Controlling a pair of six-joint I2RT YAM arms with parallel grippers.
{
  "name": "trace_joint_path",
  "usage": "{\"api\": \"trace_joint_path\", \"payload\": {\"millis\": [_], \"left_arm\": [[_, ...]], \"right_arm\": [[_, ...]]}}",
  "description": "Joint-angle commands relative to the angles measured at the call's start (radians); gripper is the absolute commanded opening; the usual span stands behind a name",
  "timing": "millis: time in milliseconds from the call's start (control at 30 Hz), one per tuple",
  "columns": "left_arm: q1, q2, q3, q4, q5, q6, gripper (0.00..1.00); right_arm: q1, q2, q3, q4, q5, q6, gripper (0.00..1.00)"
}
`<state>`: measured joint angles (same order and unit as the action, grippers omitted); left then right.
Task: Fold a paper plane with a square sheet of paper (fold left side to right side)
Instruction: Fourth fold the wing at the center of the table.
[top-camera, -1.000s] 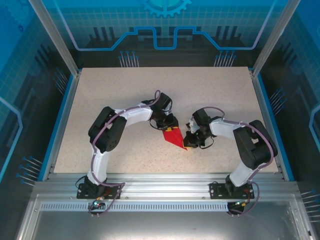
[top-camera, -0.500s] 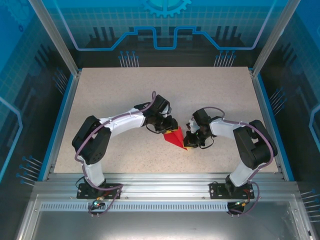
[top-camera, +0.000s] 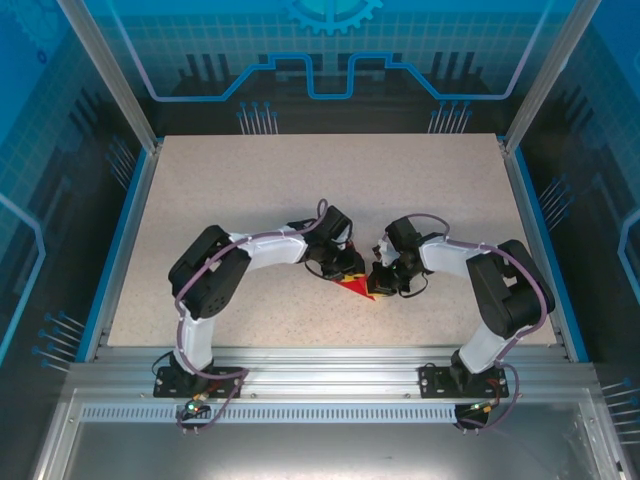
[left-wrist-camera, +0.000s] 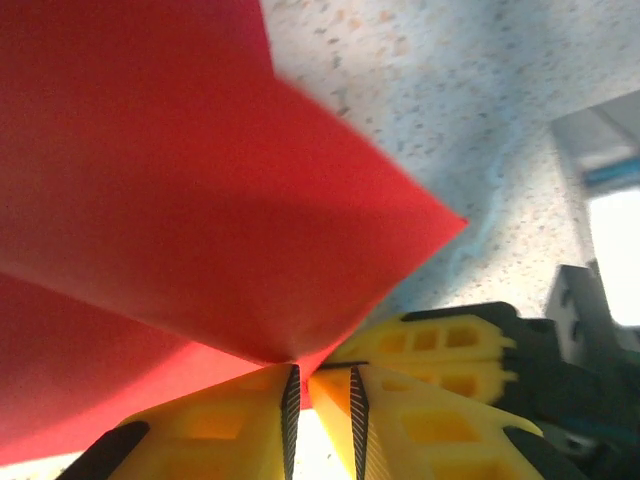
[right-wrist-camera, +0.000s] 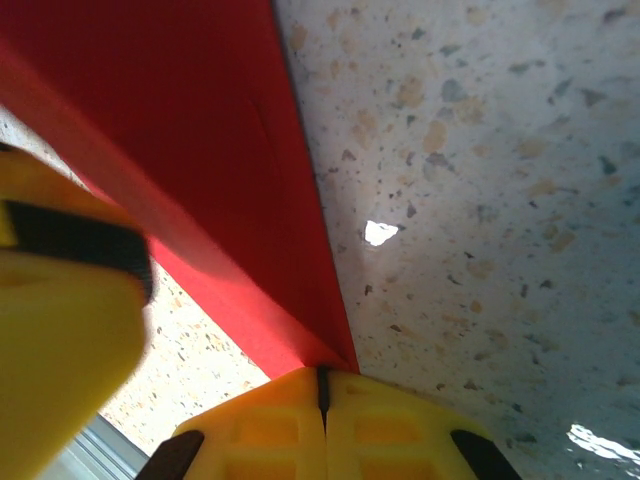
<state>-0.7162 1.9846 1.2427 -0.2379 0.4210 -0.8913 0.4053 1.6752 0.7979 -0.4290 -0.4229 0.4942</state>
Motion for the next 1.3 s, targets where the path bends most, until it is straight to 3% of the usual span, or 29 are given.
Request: {"api": "trace_joint_path", "payload": {"millis": [0, 533, 900, 1267], "left_arm": [[-0.007, 0.026, 0.035, 0.028, 0.035, -0.023, 0.25], [0.005, 0.087, 0.062, -0.054, -0.035, 0.033, 0.24], [0.106, 0.108, 0.040, -0.072, -0.059, 0.097, 0.23], [0.205, 0.153, 0.146, -0.128, -0.064, 0.179, 0.23]], "right_arm": [[-0.003, 0.073, -0.053, -0.049, 0.164, 0.003, 0.05], [-0.003, 0.075, -0.046, -0.076, 0.192, -0.007, 0.05], [-0.001, 0.072, -0.047, -0.094, 0.204, -0.005, 0.04], [0.002, 0.069, -0.055, -0.095, 0.202, -0.006, 0.04]]}}
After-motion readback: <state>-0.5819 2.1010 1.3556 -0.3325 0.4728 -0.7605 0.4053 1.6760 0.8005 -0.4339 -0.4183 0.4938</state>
